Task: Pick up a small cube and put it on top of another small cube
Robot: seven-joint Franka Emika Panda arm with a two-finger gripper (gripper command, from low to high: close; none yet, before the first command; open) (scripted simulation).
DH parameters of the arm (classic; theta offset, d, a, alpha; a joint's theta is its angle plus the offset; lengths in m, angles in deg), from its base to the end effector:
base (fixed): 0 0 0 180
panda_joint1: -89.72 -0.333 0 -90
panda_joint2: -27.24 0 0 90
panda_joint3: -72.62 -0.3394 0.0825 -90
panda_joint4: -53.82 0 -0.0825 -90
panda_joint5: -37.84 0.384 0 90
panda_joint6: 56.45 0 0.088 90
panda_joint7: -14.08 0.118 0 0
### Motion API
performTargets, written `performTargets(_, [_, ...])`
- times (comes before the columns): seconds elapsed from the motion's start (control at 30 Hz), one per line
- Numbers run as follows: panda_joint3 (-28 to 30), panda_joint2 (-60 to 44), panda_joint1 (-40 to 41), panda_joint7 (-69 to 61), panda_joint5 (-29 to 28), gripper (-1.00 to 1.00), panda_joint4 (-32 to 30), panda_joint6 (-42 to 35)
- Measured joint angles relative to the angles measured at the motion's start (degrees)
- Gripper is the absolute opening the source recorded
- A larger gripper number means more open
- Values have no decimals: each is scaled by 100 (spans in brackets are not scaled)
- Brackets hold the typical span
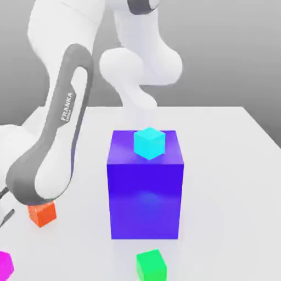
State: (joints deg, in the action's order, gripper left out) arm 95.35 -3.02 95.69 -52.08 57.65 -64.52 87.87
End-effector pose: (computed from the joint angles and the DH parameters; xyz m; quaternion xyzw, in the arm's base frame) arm 0.5249 -0.2851 0.1988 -0.9784 -0.2067 0.0036 0.0047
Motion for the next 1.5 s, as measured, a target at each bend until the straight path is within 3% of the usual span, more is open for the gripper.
performTargets(1.5, [2511,-642,-3699,11848,1751,-100,-1009,-1049])
